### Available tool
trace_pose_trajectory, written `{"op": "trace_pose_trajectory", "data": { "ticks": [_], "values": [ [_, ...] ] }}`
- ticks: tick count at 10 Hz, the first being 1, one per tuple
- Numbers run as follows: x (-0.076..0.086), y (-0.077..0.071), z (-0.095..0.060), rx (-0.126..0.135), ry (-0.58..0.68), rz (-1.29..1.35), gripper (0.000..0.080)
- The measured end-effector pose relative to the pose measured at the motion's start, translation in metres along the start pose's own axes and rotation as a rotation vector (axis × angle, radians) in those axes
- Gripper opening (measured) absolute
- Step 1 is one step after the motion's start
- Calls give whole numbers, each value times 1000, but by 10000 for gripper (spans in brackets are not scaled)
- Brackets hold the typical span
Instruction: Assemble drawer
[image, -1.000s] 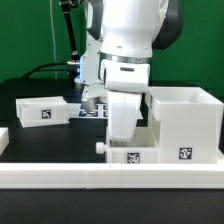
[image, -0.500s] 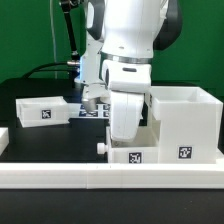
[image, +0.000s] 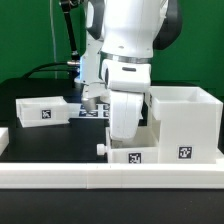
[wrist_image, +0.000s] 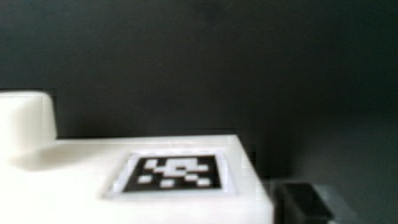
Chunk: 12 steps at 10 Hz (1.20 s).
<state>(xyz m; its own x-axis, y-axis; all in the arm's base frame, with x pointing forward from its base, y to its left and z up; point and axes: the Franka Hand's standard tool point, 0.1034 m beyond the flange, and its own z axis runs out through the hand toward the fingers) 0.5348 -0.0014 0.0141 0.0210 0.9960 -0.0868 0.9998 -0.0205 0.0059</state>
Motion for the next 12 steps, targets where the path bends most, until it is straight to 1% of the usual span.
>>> {"op": "trace_pose_trajectory", "data": {
  "ticks": [1,2,3,4,5,6,7,8,9,10,11,12],
  "values": [
    [1,1,-6,1,-2,8,352],
    [2,3,-14,1,-5,9,526],
    [1,5,-22,-2,-8,12,623],
    [0,8,-30,-6,-10,16,642],
    [-6,10,-39,-4,-16,11,642],
    [-17,13,-46,-9,-21,9,648],
    [-33,16,-47,-8,-22,-28,648],
    [-45,22,-48,-12,-23,-23,649],
    [-42,20,-47,-9,-23,-14,649],
    [-45,20,-46,-6,-8,-46,649],
    [-61,19,-44,-2,37,-40,649],
    [-70,17,-38,6,68,-58,649]
  ]
}}
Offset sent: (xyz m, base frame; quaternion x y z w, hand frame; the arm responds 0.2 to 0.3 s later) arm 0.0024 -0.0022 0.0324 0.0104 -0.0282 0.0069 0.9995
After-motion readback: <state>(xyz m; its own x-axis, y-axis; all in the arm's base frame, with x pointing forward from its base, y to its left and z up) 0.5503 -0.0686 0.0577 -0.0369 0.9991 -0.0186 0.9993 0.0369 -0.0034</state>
